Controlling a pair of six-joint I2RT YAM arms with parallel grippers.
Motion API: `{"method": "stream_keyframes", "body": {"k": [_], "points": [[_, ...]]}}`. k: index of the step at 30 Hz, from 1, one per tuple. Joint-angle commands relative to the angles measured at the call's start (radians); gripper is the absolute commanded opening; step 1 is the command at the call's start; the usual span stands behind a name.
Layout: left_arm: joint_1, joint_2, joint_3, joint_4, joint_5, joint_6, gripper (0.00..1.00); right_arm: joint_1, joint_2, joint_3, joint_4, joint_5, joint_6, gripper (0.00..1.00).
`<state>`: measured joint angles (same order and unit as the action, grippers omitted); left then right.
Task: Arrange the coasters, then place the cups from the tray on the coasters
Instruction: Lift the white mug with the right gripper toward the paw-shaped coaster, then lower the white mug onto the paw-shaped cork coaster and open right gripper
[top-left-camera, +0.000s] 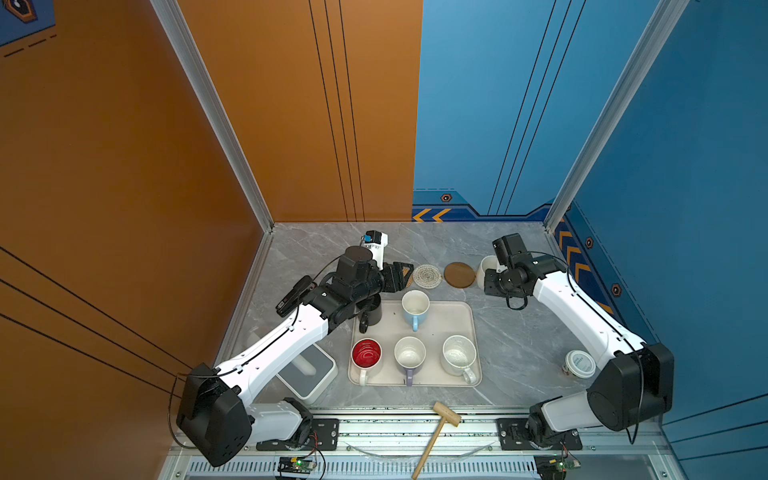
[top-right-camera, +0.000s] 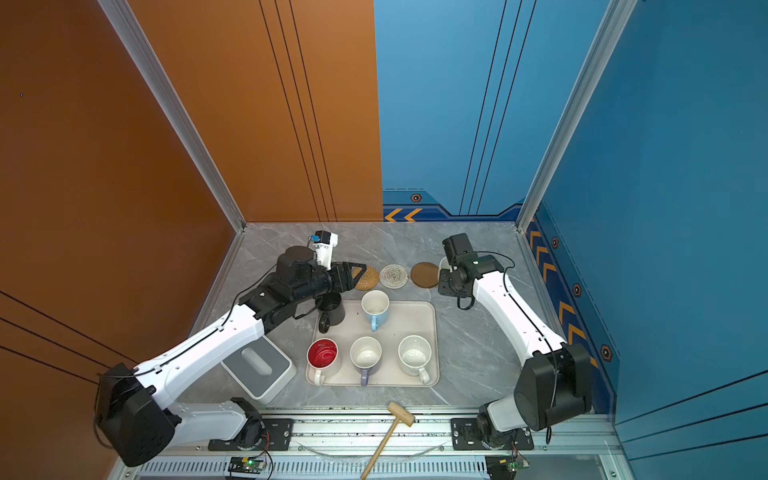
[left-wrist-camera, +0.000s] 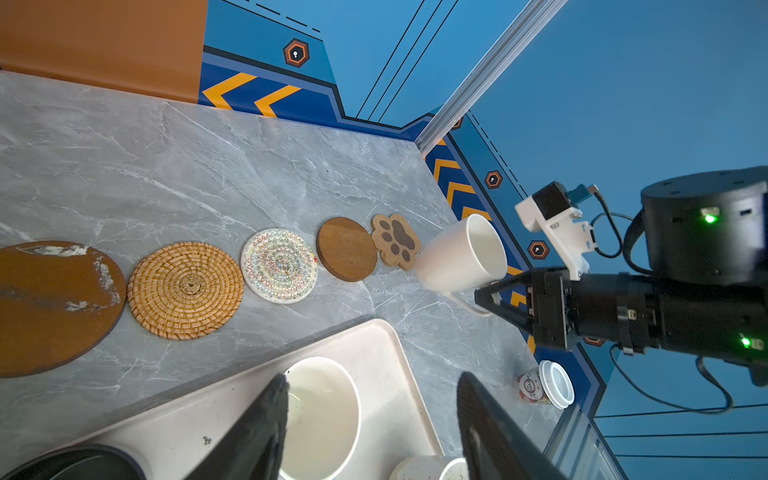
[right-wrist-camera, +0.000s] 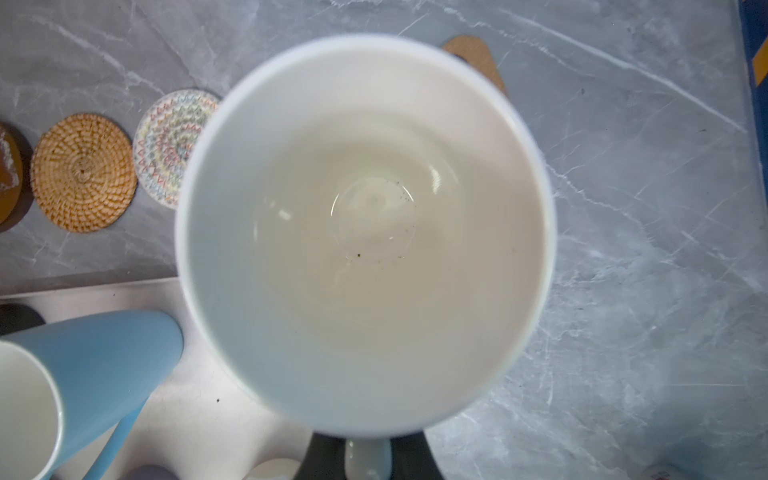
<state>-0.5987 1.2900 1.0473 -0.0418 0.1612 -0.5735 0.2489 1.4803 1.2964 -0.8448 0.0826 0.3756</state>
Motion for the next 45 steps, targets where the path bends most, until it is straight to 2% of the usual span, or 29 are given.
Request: {"method": "stream_keyframes", "body": {"k": [1,9,20,45], "points": [[-0.003,-0.013,-0.01,0.022,-0.022,-0.011,0.65,-0.057,0.052,0.074,0.018,0.001,-0.065,0.0],[-0.001,0.0,-0.01,0.005,-0.048,-0.009,0.65,-0.148,0.188,0.171,0.051,-0.054,-0.111,0.0],[-0.001,0.014,-0.002,-0.028,-0.068,-0.012,0.65,-0.172,0.317,0.222,0.091,-0.072,-0.132,0.0],[-0.004,0.02,-0.003,-0.036,-0.087,-0.019,0.65,-0.187,0.397,0.215,0.174,-0.014,-0.171,0.0]]}}
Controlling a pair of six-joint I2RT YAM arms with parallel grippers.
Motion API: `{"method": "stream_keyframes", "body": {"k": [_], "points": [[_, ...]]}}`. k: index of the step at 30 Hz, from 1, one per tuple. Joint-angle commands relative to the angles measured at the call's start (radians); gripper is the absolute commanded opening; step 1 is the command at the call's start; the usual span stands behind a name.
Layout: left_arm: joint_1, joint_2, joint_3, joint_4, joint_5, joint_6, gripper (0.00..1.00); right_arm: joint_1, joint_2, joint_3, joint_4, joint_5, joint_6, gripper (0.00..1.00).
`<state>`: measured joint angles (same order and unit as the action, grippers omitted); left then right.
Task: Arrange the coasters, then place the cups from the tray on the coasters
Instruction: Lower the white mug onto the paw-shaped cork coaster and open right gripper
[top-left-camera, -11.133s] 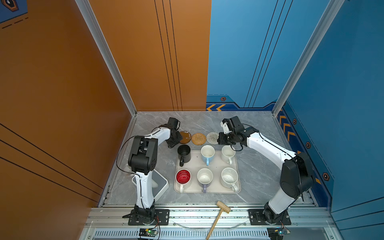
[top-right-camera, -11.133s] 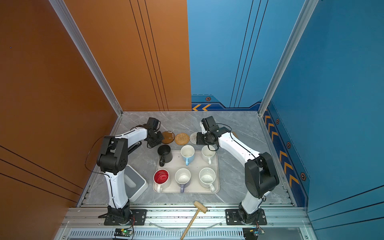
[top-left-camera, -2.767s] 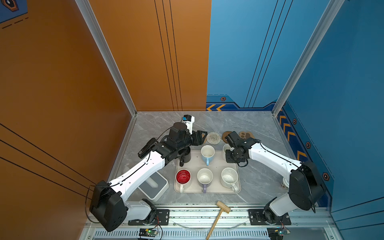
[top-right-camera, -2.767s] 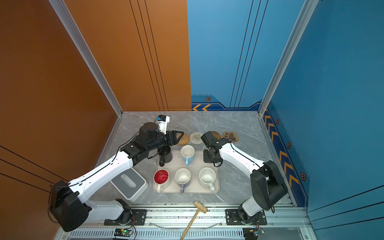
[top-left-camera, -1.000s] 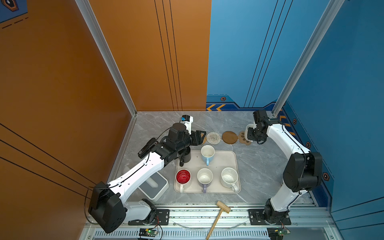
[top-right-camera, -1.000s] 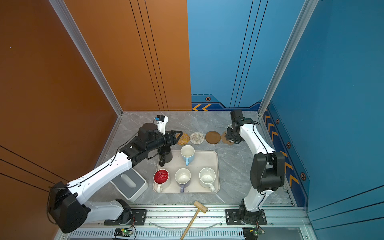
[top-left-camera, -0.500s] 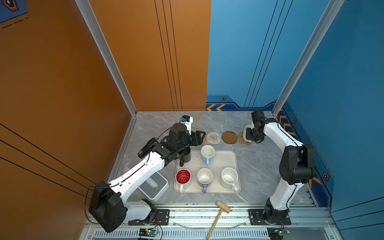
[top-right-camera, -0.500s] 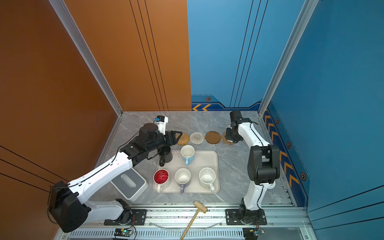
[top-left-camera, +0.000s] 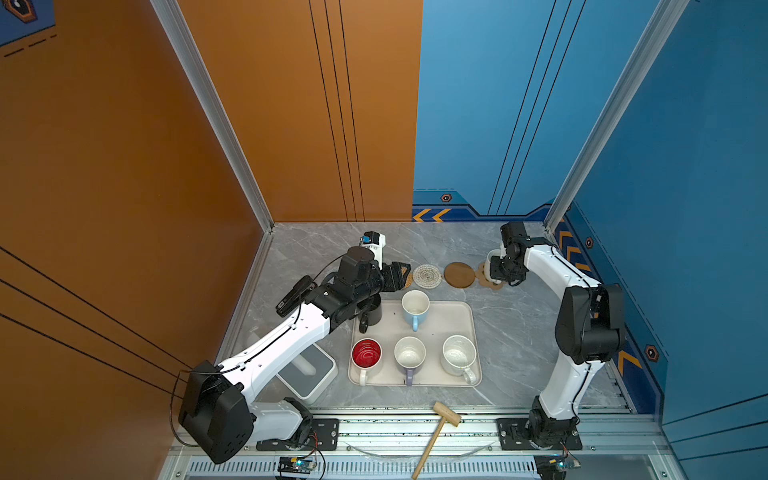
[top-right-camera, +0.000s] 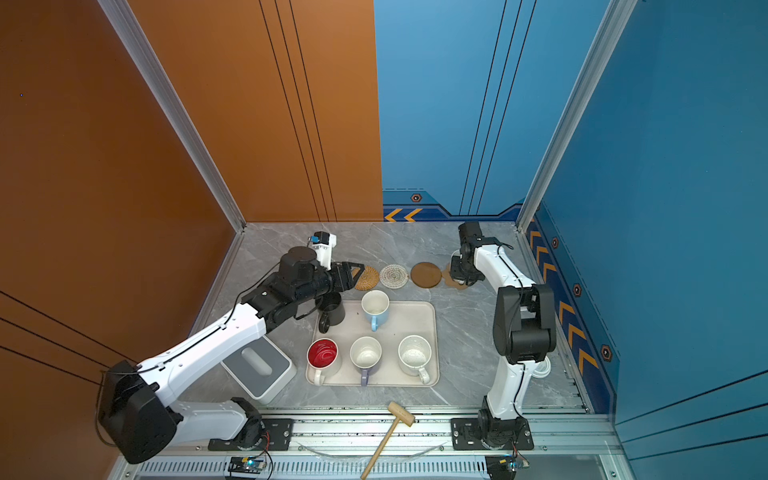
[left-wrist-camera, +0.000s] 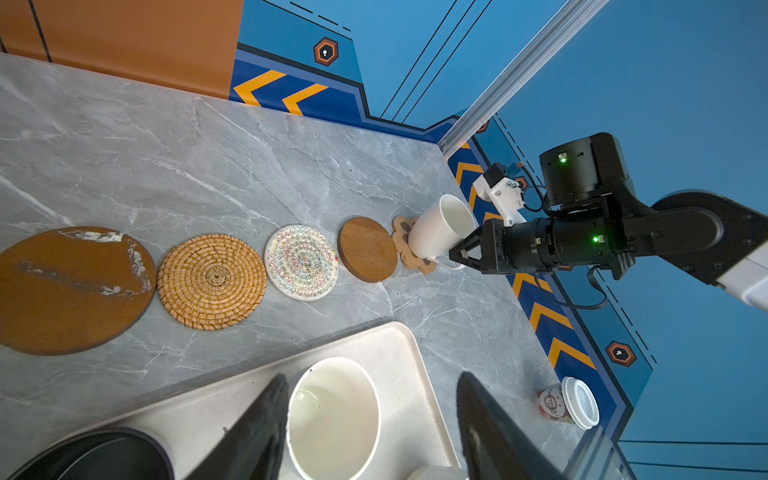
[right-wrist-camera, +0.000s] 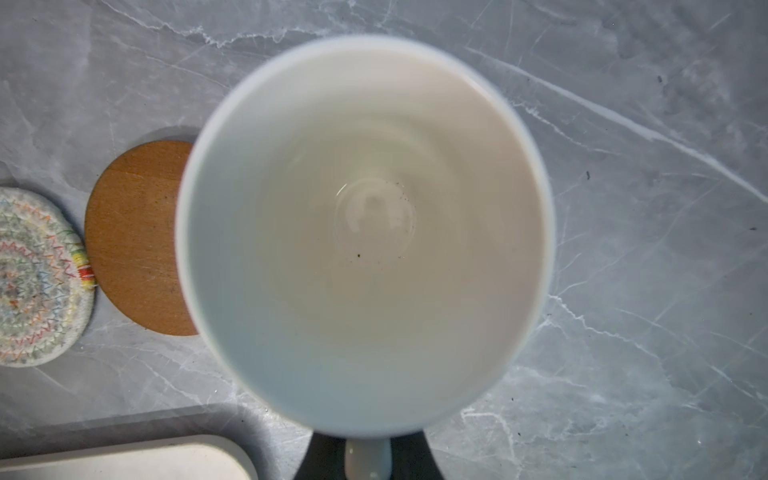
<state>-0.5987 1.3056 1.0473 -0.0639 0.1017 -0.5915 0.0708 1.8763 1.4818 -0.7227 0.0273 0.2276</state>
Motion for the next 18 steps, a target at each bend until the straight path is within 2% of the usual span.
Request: {"method": "stream_keyframes", "body": {"k": [1,18], "points": [[-0.005,0.005,-0.003,-0.013,-0.028,-0.001,0.65,-0.009,0.003,0.029,0.052,0.047,-0.025,0.0],[-0.006,0.016,-0.001,-0.014,-0.031,0.002,0.65,-0.006,0.014,0.017,0.058,0.036,-0.025,0.0]]}}
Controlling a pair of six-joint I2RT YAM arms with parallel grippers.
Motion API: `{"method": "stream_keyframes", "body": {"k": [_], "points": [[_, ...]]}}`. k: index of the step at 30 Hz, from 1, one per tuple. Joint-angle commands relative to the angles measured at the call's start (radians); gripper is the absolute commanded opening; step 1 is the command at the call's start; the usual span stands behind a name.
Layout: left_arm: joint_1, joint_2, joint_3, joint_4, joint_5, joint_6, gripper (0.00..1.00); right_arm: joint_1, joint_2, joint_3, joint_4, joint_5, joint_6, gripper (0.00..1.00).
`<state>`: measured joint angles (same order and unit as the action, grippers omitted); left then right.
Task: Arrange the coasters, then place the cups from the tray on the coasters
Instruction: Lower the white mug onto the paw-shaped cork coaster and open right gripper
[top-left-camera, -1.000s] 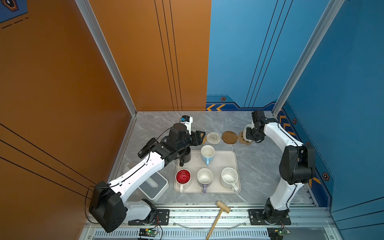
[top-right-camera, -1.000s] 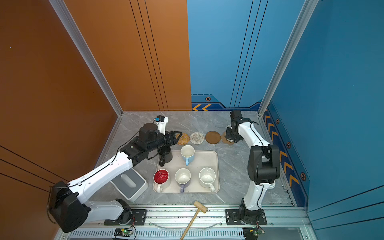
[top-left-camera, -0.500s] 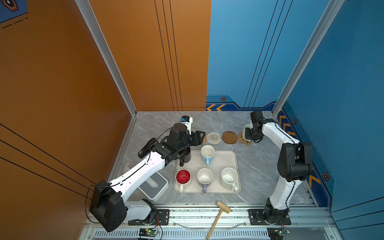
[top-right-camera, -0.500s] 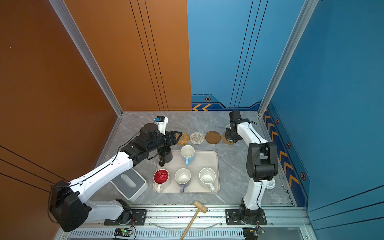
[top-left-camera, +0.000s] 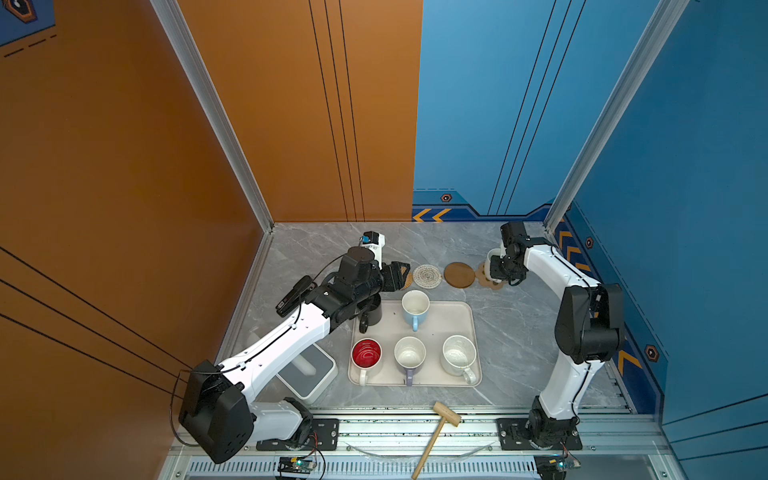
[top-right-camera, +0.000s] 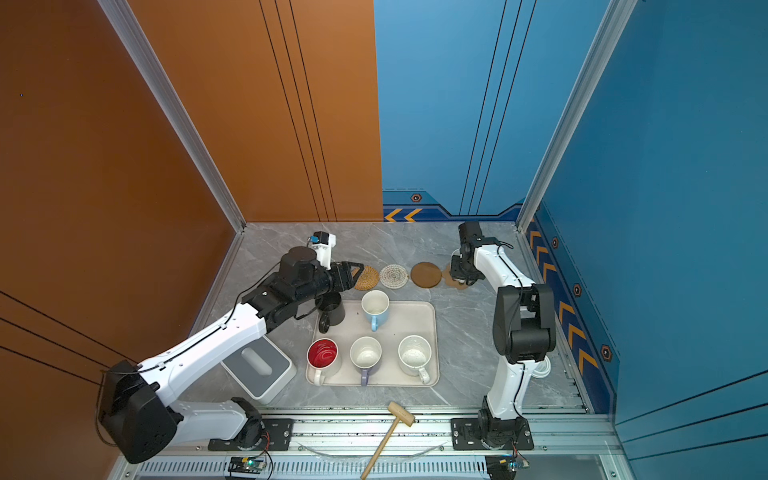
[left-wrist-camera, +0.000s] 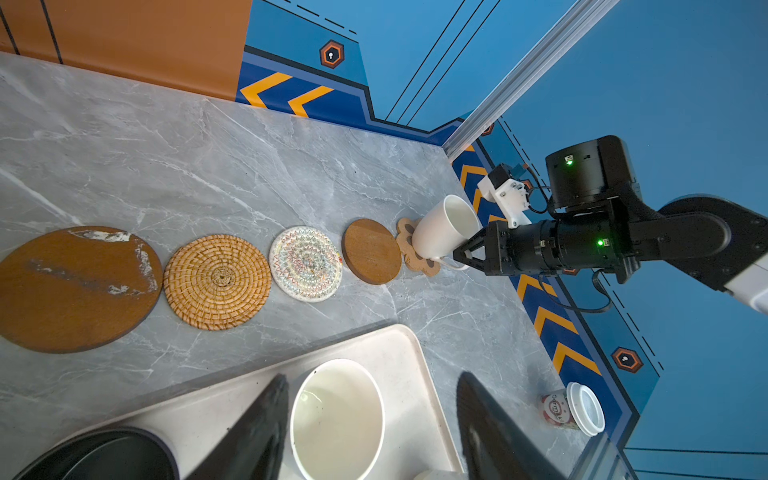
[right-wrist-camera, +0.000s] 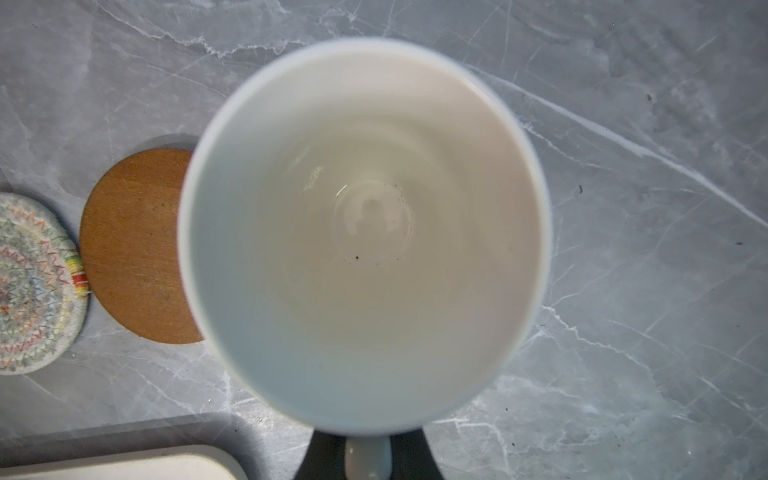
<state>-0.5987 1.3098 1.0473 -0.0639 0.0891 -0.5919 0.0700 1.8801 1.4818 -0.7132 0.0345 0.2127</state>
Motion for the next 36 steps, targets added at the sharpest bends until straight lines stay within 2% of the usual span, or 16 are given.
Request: {"method": "stream_keyframes", "body": {"k": [1,3,10,18,26,36], "points": [[-0.006,0.011,-0.001,-0.014,-0.017,0.003,0.65,-0.006,0.009,0.018,0.048,0.027,-0.008,0.02],[-0.006,0.009,-0.001,-0.014,-0.016,0.004,0.65,-0.005,0.009,0.015,0.048,0.026,-0.007,0.09],[-0.006,0.006,-0.004,-0.015,-0.018,0.004,0.65,-0.003,0.007,0.012,0.047,0.023,-0.003,0.21],[-0.006,0.004,-0.006,-0.014,-0.017,0.006,0.66,-0.001,0.0,0.005,0.047,0.024,-0.001,0.26],[-0.007,-0.008,-0.007,-0.022,-0.019,0.011,0.66,0.001,-0.034,-0.02,0.047,0.023,0.007,0.38],[-0.007,-0.053,-0.003,-0.091,-0.041,0.042,0.66,0.007,-0.134,-0.088,0.047,0.027,0.04,0.47]]}}
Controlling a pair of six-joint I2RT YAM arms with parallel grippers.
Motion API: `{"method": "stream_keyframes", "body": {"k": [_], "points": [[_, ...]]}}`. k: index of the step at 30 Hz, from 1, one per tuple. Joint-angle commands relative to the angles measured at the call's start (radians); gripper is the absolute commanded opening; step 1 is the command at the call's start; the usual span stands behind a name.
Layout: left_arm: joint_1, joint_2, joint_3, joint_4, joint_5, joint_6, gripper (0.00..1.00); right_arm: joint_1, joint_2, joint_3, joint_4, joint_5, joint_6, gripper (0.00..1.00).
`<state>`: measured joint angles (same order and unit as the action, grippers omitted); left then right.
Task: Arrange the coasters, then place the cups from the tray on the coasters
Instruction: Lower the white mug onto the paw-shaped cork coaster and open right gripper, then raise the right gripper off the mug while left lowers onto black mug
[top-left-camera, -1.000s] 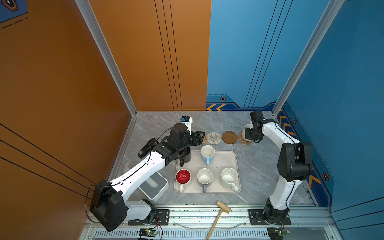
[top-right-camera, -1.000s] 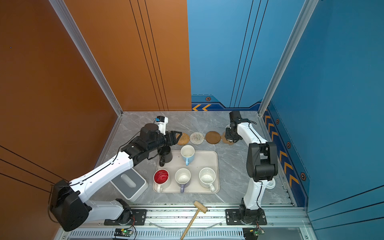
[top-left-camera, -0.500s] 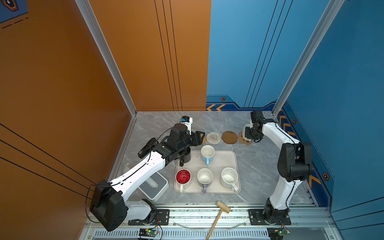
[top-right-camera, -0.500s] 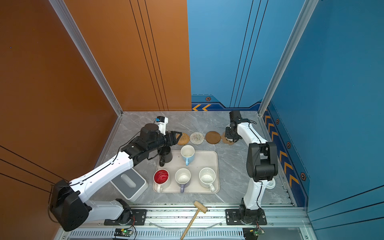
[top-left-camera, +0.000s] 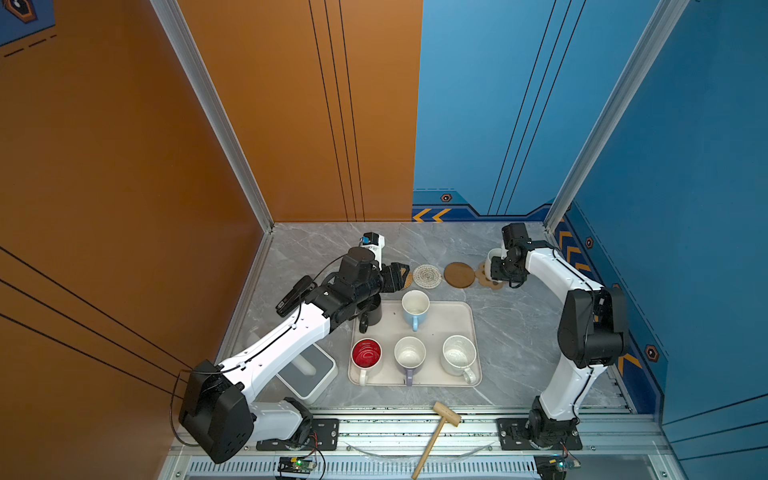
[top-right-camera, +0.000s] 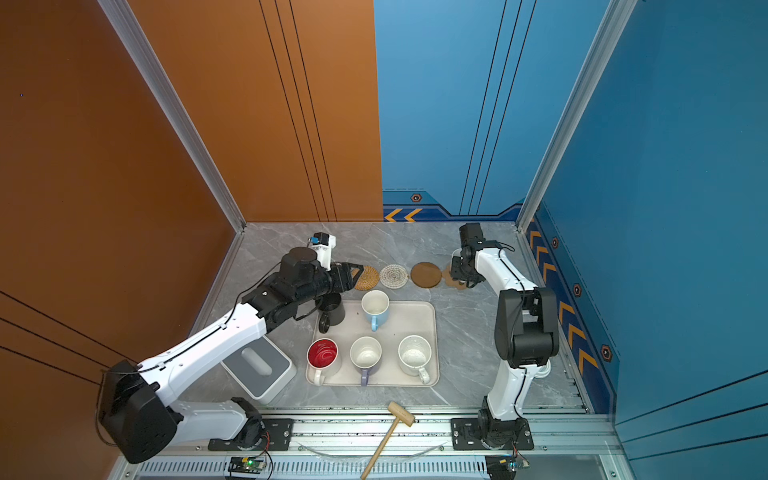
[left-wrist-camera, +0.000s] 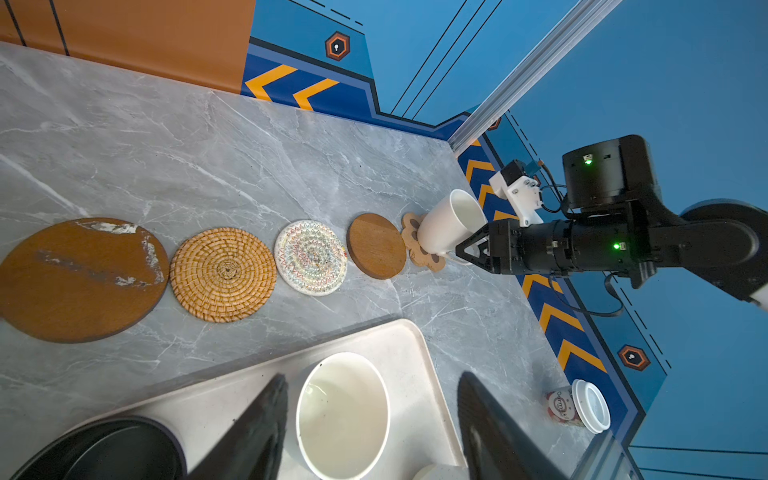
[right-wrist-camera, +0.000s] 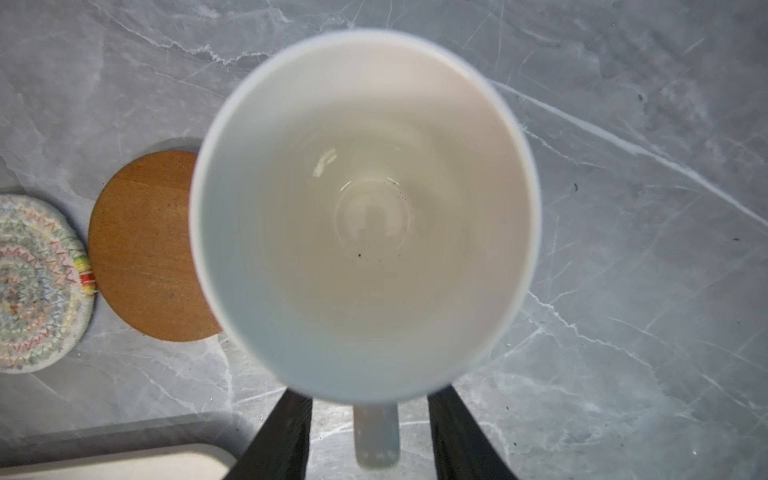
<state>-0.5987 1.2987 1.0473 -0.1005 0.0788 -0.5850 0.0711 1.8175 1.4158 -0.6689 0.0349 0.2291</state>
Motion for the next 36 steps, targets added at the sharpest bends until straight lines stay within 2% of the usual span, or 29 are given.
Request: {"method": "stream_keyframes", "body": {"k": [1,8,15,22,24,27,36], "points": [[-0.006,-0.051,0.001,-0.075,-0.039,0.041,0.66,0.008,-0.089,-0.029,0.003,0.028,0.027,0.47],[-0.017,-0.154,0.023,-0.345,-0.133,0.106,0.66,0.033,-0.218,-0.088,0.002,0.035,0.058,0.56],[-0.022,-0.277,0.028,-0.623,-0.227,0.135,0.67,0.109,-0.326,-0.101,-0.024,0.05,0.074,0.61],[-0.042,-0.32,0.007,-0.812,-0.255,0.107,0.68,0.206,-0.378,-0.099,-0.035,0.074,0.106,0.63],[-0.059,-0.311,-0.003,-0.86,-0.303,0.079,0.68,0.239,-0.391,-0.104,-0.031,0.096,0.115,0.62],[-0.072,-0.295,-0.01,-0.886,-0.333,0.051,0.68,0.277,-0.405,-0.105,-0.027,0.114,0.116,0.63],[-0.106,-0.198,-0.065,-0.847,-0.327,-0.007,0.69,0.321,-0.405,-0.131,-0.025,0.109,0.129,0.63]]}}
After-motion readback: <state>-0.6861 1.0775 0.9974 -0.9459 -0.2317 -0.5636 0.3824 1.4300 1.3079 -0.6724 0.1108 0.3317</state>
